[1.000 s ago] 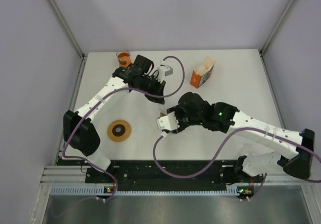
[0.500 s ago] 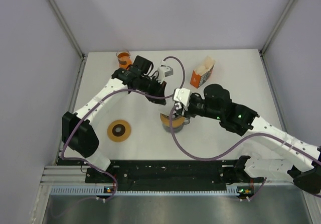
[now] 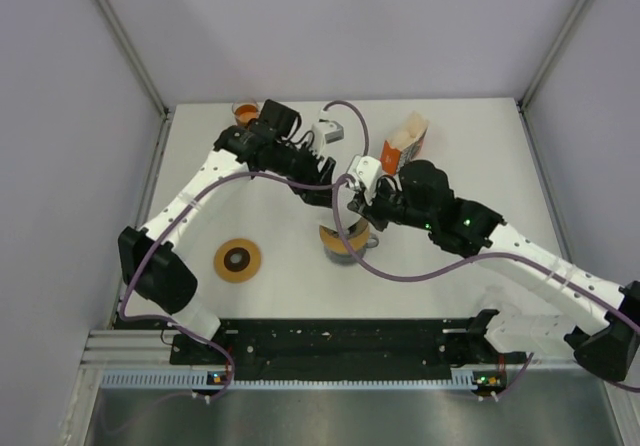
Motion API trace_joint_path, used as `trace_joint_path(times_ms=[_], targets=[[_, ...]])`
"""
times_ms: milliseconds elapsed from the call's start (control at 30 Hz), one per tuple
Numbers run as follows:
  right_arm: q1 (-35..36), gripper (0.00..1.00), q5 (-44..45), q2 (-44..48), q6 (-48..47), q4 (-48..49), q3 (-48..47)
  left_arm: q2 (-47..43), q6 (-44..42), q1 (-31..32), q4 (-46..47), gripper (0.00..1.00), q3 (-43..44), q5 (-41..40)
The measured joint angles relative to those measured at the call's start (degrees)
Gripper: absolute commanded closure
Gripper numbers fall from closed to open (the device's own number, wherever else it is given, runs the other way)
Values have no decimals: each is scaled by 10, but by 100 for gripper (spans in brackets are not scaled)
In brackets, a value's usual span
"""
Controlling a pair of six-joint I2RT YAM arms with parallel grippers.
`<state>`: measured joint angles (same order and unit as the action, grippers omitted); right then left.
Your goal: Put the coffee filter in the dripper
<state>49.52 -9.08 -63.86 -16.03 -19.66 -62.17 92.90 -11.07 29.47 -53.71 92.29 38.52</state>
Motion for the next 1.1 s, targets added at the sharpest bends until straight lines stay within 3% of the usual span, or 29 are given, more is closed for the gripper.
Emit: trace_joint_path(times_ms=[233,467,667,1100], targets=[[-2,100,8,-57,19,-22,-14,-12,55,-62,1,32,15,13],[-4,100,20,-142,22,-57,-78,-24,172,-144,59,31,-64,42],[-6,100,23,-184,21,-93,-93,-24,232,-138,97,31,-146,50],[-2,100,6,-260,33,-156,-107,-27,252,-94,131,35,-164,56]])
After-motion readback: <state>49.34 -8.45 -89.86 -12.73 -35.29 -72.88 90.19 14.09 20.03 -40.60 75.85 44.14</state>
